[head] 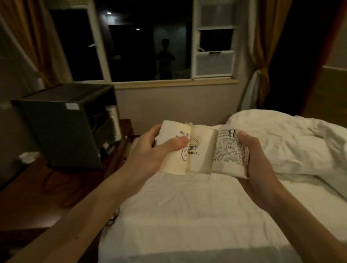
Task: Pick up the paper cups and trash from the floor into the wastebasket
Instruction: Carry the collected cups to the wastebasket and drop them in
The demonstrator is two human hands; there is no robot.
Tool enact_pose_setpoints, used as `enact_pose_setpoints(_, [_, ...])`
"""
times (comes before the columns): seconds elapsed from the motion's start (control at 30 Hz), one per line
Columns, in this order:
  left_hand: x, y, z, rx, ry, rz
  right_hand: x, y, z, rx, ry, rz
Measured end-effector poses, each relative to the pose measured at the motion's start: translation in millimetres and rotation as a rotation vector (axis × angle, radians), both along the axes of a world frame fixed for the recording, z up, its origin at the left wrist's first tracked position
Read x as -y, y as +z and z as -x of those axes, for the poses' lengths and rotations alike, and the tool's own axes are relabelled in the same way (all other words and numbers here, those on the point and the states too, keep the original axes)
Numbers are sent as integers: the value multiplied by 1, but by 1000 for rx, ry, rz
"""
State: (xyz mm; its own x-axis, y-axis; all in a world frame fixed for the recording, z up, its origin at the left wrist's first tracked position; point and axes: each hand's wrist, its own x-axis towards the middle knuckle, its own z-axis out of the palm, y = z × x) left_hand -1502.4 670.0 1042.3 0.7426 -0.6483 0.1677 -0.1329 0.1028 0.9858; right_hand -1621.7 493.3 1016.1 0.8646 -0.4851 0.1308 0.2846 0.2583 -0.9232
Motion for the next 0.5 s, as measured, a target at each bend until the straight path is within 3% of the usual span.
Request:
enact_pose_setpoints(0.33, [239, -96, 119, -24, -371, -202, 174, -102, 180, -176, -405, -180])
enact_pose_setpoints(0.5, [325, -151, 183, -136, -552, -351, 222, -156, 259, -272, -578, -391])
